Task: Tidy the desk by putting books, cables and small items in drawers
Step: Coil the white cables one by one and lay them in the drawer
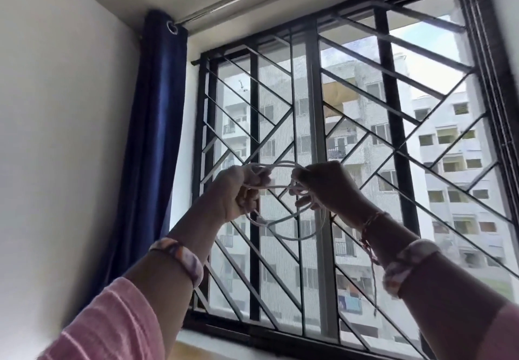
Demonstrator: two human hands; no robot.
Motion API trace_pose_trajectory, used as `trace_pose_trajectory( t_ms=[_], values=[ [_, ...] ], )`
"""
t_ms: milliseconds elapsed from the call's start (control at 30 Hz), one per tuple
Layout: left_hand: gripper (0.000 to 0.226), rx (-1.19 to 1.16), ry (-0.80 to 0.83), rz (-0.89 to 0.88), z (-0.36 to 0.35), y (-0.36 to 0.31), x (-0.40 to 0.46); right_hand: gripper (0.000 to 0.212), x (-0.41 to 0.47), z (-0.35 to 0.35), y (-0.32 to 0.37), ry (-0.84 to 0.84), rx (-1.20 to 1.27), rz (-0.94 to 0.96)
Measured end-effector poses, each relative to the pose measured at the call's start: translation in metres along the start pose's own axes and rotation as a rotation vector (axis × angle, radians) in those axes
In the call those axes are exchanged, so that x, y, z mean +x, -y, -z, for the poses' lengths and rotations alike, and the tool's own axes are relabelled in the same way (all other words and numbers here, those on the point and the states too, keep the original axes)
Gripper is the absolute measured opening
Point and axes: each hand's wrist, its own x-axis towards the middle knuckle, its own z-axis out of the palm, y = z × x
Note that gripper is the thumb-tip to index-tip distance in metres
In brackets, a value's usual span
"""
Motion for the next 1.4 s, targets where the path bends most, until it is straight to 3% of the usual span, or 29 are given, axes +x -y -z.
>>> trace_pose_trajectory(
  t_ms=[100,200,333,433,567,767,833,933,1000,1100,1167,1233,1300,1400],
  values=[
    [0.029,-0.012,-0.024,0.022,0.012,-0.004,-0.001,0.038,0.007,0.000,0.003,0.101,-0.005,0.014],
    [0.032,-0.043,-0.059,0.077,0.013,-0.007,-0.004,0.021,0.004,0.002,0.005,0.169,0.025,0.033],
    [0.036,-0.344,-0.275,0.092,0.033,0.002,0.002,0.017,0.000,0.024,0.000,-0.013,0.226,-0.101],
    [0.031,-0.317,-0.505,0.003,0.070,0.017,0.001,0.019,-0.005,0.065,-0.013,-0.212,0.293,-0.196],
    [0.028,-0.274,-0.546,0.024,0.080,0.031,0.006,0.017,-0.018,0.075,-0.020,-0.107,0.211,-0.204],
    [0.032,-0.333,-0.400,0.004,0.030,0.028,0.013,0.014,-0.029,0.022,-0.014,0.250,-0.004,-0.061],
    [0.028,-0.345,-0.297,-0.008,0.010,0.025,0.007,0.024,-0.028,0.003,-0.015,0.276,-0.082,0.034],
    [0.024,-0.352,-0.136,0.002,-0.014,0.020,-0.003,0.011,-0.028,-0.016,-0.015,0.166,-0.014,0.063],
    [0.021,-0.236,-0.095,-0.026,-0.022,0.020,-0.006,0.025,-0.029,-0.015,-0.020,0.046,0.109,-0.001],
    [0.031,0.331,-0.211,-0.216,-0.018,0.024,-0.004,0.006,-0.034,0.003,-0.025,-0.058,0.334,-0.119],
    [0.046,0.960,-0.330,-0.466,-0.007,0.033,0.001,0.011,-0.031,0.012,-0.034,-0.164,0.248,-0.117],
    [0.064,1.354,-0.406,-0.650,0.001,0.039,0.003,0.003,-0.024,0.015,-0.044,-0.243,-0.105,-0.020],
    [0.063,1.364,-0.383,-0.684,0.005,0.041,0.006,0.012,-0.018,0.015,-0.051,-0.266,-0.452,0.048],
    [0.042,1.115,-0.286,-0.583,0.003,0.038,0.020,0.027,-0.014,0.020,-0.050,-0.242,-0.583,-0.038]
  ],
)
